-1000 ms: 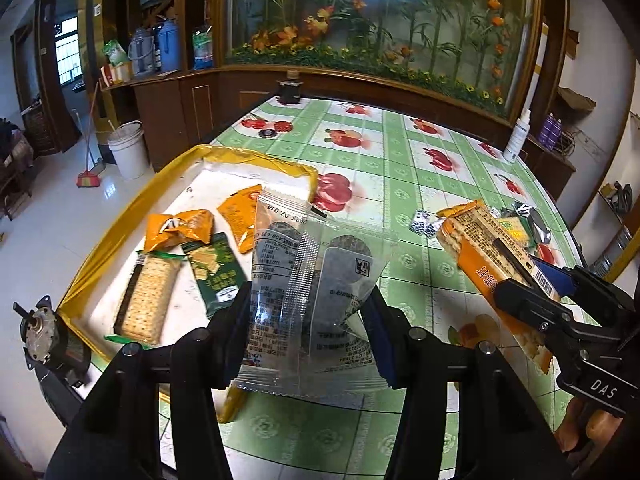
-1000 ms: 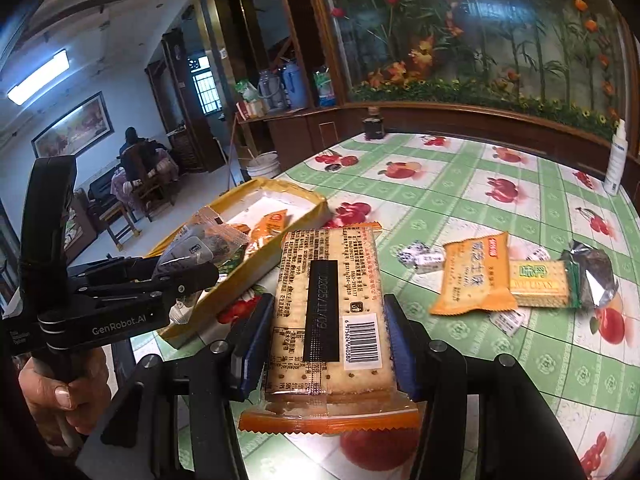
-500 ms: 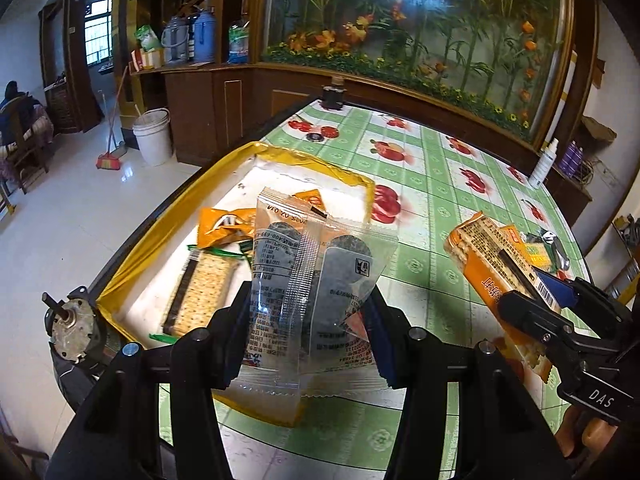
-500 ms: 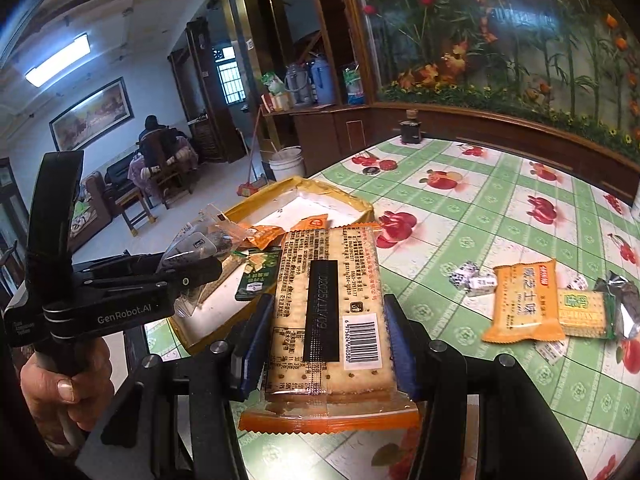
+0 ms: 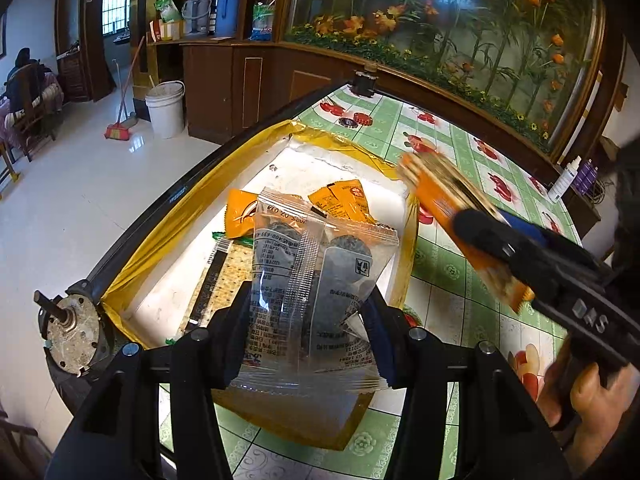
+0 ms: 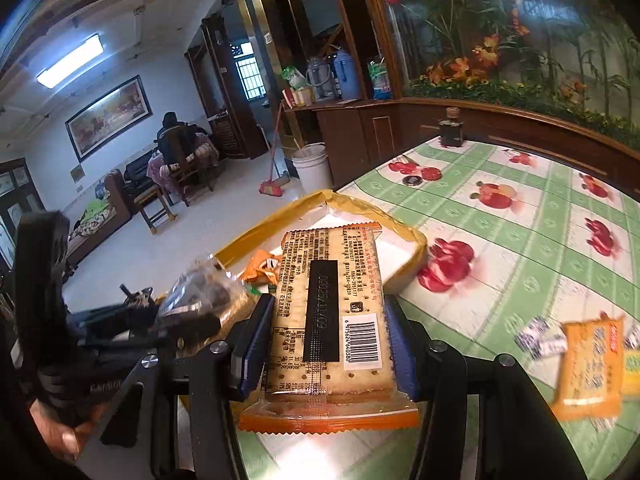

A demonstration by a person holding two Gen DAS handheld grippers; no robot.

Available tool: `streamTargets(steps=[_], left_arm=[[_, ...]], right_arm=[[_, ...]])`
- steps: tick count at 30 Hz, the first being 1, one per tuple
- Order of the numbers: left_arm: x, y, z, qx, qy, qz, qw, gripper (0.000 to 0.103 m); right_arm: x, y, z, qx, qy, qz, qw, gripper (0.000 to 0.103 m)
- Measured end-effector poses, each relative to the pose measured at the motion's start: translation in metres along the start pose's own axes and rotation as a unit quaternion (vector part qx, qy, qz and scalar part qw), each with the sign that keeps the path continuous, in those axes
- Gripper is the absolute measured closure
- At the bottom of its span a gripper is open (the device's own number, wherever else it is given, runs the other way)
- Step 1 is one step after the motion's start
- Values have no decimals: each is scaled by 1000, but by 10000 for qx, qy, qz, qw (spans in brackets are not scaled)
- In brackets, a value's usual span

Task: Organize snacks
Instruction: 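Carry clear bag and biscuit pack over the yellow tray with both tools, then lower clear bag and biscuit pack into the tray and open both tools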

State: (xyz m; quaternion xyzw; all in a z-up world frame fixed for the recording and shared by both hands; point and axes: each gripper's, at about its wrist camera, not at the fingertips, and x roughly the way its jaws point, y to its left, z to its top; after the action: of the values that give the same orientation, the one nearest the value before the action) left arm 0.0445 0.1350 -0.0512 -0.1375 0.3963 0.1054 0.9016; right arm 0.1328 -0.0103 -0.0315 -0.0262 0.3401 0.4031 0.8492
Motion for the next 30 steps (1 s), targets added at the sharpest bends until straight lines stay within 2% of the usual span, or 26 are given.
streamTargets(steps=[7, 19, 21, 24, 30], left_arm=[[22, 5, 7, -80, 215, -27, 9997, 52], [47, 10, 7, -83, 385, 267, 9989, 50], [49, 9, 7, -91, 423, 379, 9983, 43], [46, 13, 6, -149, 436, 359, 9983, 40], [31, 13, 9, -218, 195, 387, 9988, 39]], right_arm=[[57, -4, 23, 52, 183, 90, 9998, 49], [118, -18, 25, 187, 591, 181, 9979, 49], [120, -19, 25, 200, 600, 134, 9979, 46], [117, -22, 24, 280, 553, 140, 9980, 40], [76, -31, 20, 450, 235, 50, 9987, 37]])
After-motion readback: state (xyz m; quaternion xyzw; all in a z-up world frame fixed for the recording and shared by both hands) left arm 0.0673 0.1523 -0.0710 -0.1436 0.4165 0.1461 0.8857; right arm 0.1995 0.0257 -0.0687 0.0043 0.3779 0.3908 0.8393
